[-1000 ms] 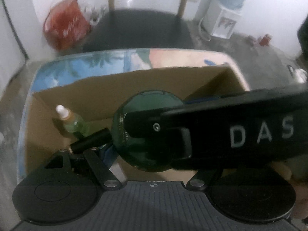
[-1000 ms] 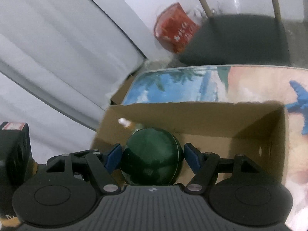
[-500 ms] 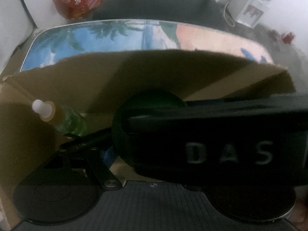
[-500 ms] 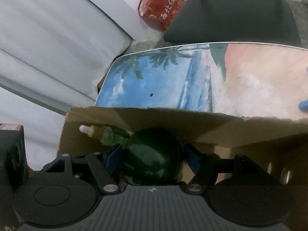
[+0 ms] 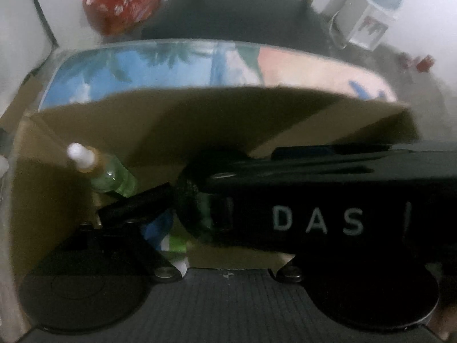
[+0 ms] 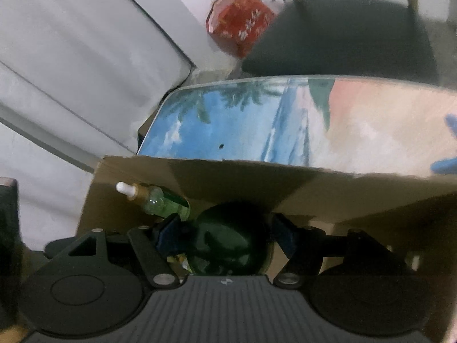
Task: Organize rigid objects
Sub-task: 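Lower the green ball into the box and open the right tool, then move the right tool down to the clear glass cup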
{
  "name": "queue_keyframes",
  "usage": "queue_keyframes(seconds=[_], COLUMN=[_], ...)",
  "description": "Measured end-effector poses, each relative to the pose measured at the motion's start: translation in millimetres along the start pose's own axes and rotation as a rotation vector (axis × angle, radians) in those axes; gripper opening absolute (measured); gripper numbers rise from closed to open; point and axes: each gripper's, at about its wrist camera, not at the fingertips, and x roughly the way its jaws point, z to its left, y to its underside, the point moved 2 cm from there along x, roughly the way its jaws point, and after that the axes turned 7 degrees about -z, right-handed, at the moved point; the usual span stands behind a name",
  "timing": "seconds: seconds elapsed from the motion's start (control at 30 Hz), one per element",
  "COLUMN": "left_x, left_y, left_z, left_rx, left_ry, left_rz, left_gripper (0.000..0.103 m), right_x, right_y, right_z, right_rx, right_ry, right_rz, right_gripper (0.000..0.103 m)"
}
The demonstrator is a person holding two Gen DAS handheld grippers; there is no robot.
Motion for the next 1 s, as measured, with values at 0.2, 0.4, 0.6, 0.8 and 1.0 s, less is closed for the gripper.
queue_keyframes(seconds=[0.2, 0.4, 0.6, 0.8, 1.0], left_x=[-79, -178, -226, -216, -165], left_y=[22, 78, 162, 235, 261], left_z=[-5, 4, 28, 49, 58], left_rx=[0.033, 0.098, 0.085, 0.106, 0.131], left_ry=[0.093, 0.155, 0.143, 0.126, -0.033], left_rz=[-0.139, -0.368, -0.538, -0.647, -0.577], left_gripper=[0.089, 0.097, 0.098, 0.1, 0.099], right_x=[-77, -171, -218, -196, -130], right_y=[20, 72, 146, 190, 200], right_z=[27, 61, 86, 119, 157], right_rx=[-0.068, -0.146, -0.213, -0.293, -0.428], right_ry=[-0.051, -0.173, -0.249, -0.283, -0.219], right_rz=[-0.146, -0.321, -0.414, -0.346, -0.2], right_gripper=[0.073, 0.078, 0.094, 0.1, 0.101])
